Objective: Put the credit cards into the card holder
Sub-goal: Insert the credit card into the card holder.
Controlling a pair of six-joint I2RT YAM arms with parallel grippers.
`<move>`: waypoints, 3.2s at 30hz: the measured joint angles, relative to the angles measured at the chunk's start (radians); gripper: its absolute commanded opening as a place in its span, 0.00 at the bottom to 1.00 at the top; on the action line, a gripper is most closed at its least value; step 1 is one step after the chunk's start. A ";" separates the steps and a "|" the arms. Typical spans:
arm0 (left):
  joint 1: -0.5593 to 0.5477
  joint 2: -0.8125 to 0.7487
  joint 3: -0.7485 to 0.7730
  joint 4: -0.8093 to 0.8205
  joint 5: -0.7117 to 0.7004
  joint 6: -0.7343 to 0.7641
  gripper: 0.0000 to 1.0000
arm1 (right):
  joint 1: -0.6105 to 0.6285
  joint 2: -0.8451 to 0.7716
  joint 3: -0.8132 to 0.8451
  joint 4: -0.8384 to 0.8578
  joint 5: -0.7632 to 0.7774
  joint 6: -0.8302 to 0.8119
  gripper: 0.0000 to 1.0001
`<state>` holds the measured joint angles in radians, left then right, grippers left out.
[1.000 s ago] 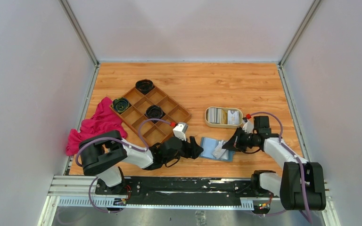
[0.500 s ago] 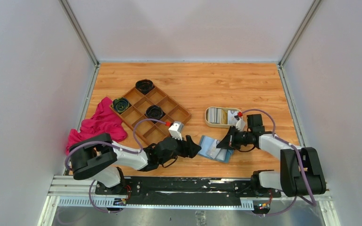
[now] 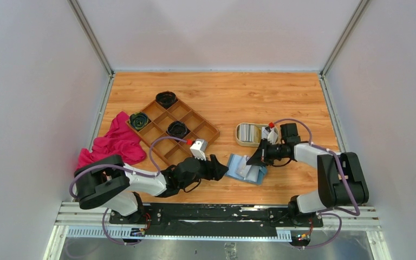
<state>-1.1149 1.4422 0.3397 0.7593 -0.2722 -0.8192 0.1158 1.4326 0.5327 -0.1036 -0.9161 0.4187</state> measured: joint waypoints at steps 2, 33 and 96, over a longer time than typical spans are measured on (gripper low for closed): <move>0.000 -0.002 0.000 0.000 0.001 0.000 0.71 | 0.000 -0.016 -0.003 -0.017 0.000 -0.008 0.00; 0.001 0.085 0.031 0.001 0.086 -0.010 0.63 | 0.004 0.135 0.048 -0.079 -0.098 -0.190 0.00; 0.014 0.120 0.042 0.001 0.105 -0.030 0.62 | 0.196 0.122 0.223 -0.294 0.113 -0.369 0.66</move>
<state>-1.1007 1.5623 0.3817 0.7601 -0.1677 -0.8494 0.3119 1.5543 0.7559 -0.3981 -0.8032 0.0494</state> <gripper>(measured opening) 0.620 0.640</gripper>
